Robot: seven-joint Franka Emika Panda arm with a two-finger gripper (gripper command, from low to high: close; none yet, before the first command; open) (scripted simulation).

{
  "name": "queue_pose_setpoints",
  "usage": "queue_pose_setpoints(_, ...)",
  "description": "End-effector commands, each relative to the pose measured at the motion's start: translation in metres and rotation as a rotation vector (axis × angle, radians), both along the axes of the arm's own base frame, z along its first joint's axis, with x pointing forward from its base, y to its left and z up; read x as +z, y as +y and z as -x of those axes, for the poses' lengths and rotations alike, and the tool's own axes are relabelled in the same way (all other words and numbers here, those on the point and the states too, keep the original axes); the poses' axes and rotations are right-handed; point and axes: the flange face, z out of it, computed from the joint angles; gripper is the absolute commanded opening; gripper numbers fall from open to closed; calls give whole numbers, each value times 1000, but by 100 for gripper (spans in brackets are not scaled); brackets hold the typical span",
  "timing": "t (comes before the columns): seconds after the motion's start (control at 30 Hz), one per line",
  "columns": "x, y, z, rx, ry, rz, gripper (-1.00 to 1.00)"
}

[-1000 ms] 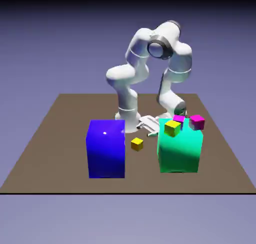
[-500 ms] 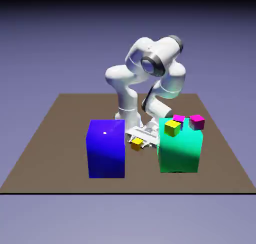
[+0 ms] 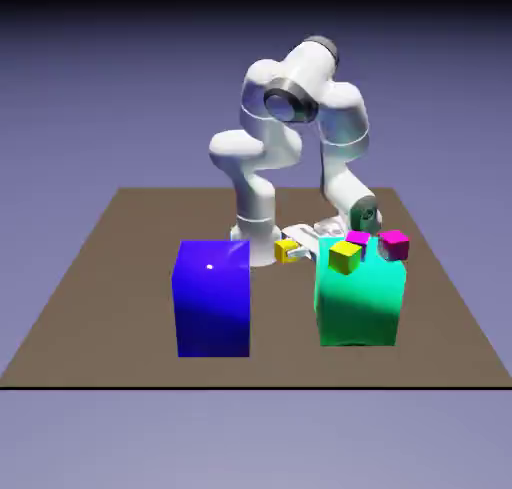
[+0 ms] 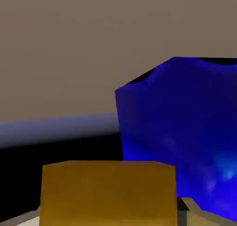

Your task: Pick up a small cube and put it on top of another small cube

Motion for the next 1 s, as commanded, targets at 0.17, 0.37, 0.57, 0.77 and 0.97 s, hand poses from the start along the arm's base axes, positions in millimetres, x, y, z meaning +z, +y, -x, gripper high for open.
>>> queue_pose_setpoints(0.17,45,16,-17,-317,-40,-12,-100)
queue_pose_setpoints(0.37,103,32,-69,-623,-55,-44,-100)
queue_pose_setpoints(0.57,133,58,-122,-473,9,-96,-100)
queue_pose_setpoints(0.77,154,99,-157,-198,75,-83,-100)
queue_pose_setpoints(0.97,167,156,-169,113,129,0,-100)
